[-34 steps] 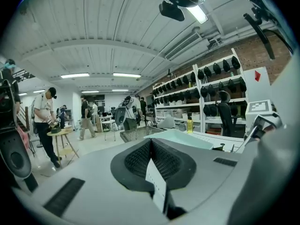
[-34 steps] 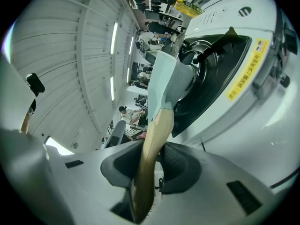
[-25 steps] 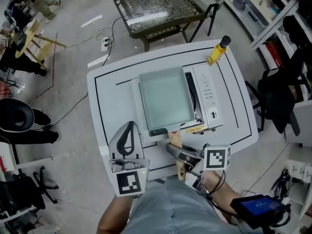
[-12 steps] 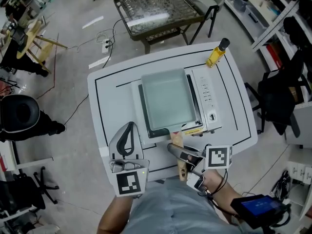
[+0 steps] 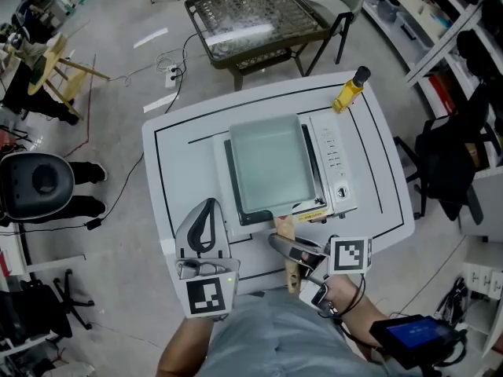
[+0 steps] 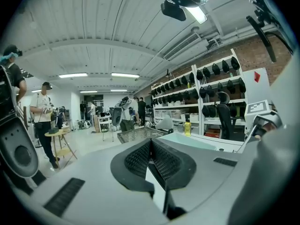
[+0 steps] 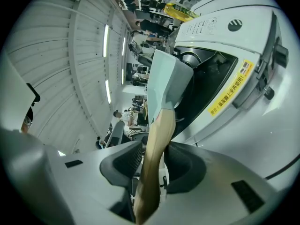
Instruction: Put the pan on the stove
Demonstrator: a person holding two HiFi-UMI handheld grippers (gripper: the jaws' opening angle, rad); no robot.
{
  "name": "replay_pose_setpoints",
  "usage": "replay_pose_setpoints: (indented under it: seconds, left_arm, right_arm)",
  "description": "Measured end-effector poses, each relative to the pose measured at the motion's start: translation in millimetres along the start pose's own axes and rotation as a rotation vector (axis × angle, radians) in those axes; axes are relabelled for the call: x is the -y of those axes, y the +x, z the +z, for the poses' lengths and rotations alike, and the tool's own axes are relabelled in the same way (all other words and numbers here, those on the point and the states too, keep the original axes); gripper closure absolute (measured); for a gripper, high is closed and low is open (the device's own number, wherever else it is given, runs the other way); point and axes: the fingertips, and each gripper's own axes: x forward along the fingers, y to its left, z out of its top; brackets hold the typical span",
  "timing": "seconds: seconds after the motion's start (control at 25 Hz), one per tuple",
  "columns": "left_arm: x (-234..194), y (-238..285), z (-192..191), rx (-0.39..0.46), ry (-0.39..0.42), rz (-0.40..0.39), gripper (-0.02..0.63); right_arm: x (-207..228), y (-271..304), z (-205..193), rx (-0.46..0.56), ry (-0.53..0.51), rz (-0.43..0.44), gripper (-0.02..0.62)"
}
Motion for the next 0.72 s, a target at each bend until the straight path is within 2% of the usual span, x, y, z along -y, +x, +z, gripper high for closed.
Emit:
replay_pose_setpoints:
  seconds: [0.2,0.4,0.72]
  left_arm:
    - [3.4,-2.9,0.3,0.002,0.013,0.003,0.588]
    - [8.8,-4.0,-3.8,-0.007,0.025,0.008,0.588]
    - [17.8,-20.7,-6.3,-0.01,0.036,-0.003,0.588]
  right_arm:
    - [-2.6,-3.0,-2.1,-0.005,-0.035,0.031,0.407]
    - [4.8,-16.6,3.1,0.027,-0.056,0.029,0.396]
    - [17.0,-72.4,18.8,0.199,-0.095,0.009,0.393]
